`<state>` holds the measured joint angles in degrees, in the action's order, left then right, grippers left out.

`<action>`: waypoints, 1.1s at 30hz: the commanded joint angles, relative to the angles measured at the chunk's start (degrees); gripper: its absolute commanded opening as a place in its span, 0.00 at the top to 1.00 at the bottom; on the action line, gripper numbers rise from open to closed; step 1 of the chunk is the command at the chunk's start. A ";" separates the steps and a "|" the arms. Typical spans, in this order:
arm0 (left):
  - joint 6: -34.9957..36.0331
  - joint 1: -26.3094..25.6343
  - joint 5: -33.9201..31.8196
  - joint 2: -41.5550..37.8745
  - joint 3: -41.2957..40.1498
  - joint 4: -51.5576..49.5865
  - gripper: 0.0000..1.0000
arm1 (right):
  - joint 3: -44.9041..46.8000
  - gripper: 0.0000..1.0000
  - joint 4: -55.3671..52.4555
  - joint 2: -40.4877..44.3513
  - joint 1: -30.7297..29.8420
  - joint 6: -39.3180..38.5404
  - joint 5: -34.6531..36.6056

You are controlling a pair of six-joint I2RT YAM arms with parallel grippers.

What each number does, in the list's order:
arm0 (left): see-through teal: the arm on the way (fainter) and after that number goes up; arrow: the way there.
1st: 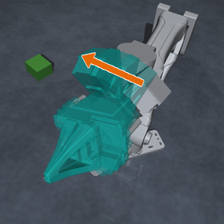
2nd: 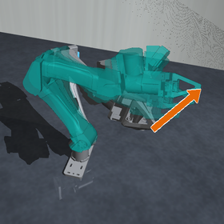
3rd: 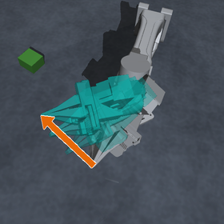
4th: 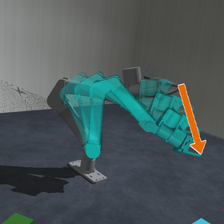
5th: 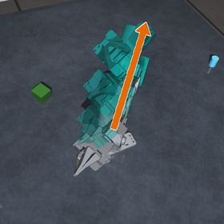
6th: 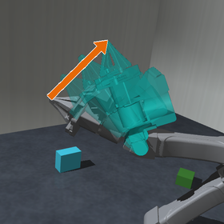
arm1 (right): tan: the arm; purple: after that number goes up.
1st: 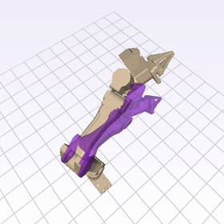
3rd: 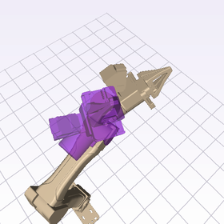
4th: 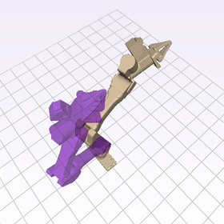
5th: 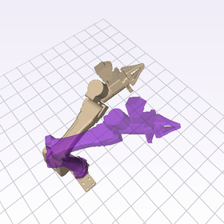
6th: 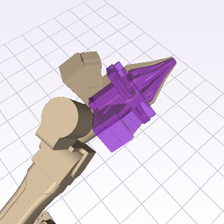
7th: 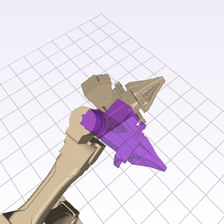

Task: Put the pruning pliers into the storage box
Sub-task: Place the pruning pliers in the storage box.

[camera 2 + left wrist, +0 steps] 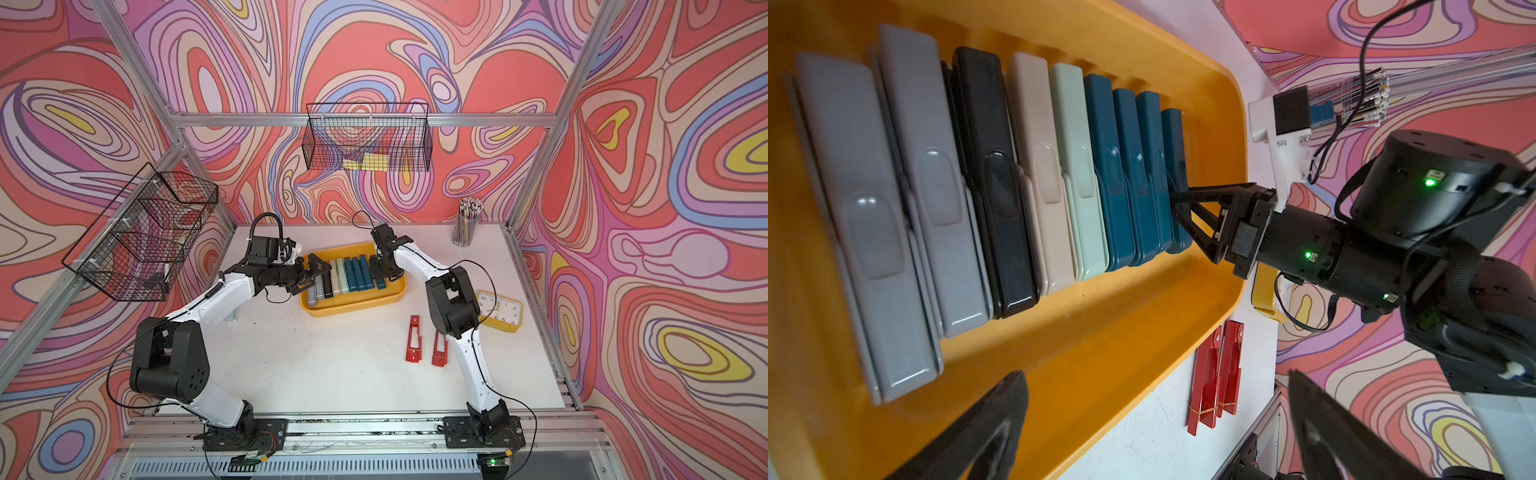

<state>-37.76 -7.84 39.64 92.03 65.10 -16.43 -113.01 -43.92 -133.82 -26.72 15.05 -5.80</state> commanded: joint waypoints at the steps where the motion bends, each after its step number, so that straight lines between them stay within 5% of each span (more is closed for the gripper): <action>1: -0.39 0.01 0.60 -0.10 -0.22 0.95 0.01 | 0.52 0.51 1.19 3.80 -0.38 -0.55 0.65; 7: -0.57 0.01 0.62 -0.01 -0.08 0.91 0.01 | 0.43 0.52 1.18 5.10 -0.35 -0.71 0.55; 14: -0.74 0.01 0.61 0.08 -0.24 0.96 0.01 | 0.77 0.78 0.57 6.30 -0.26 -1.51 3.99; 26: -0.71 0.01 0.27 -0.18 -0.41 0.96 0.01 | 1.04 0.99 0.06 3.85 -0.19 -2.01 6.26; 33: -0.65 0.01 0.20 -0.26 -0.40 0.91 0.01 | 0.93 1.00 -0.30 2.14 -0.17 -2.33 7.36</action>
<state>-38.17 -7.84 39.64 92.03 65.10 -16.43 -112.51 -43.48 -129.99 -26.72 13.10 0.23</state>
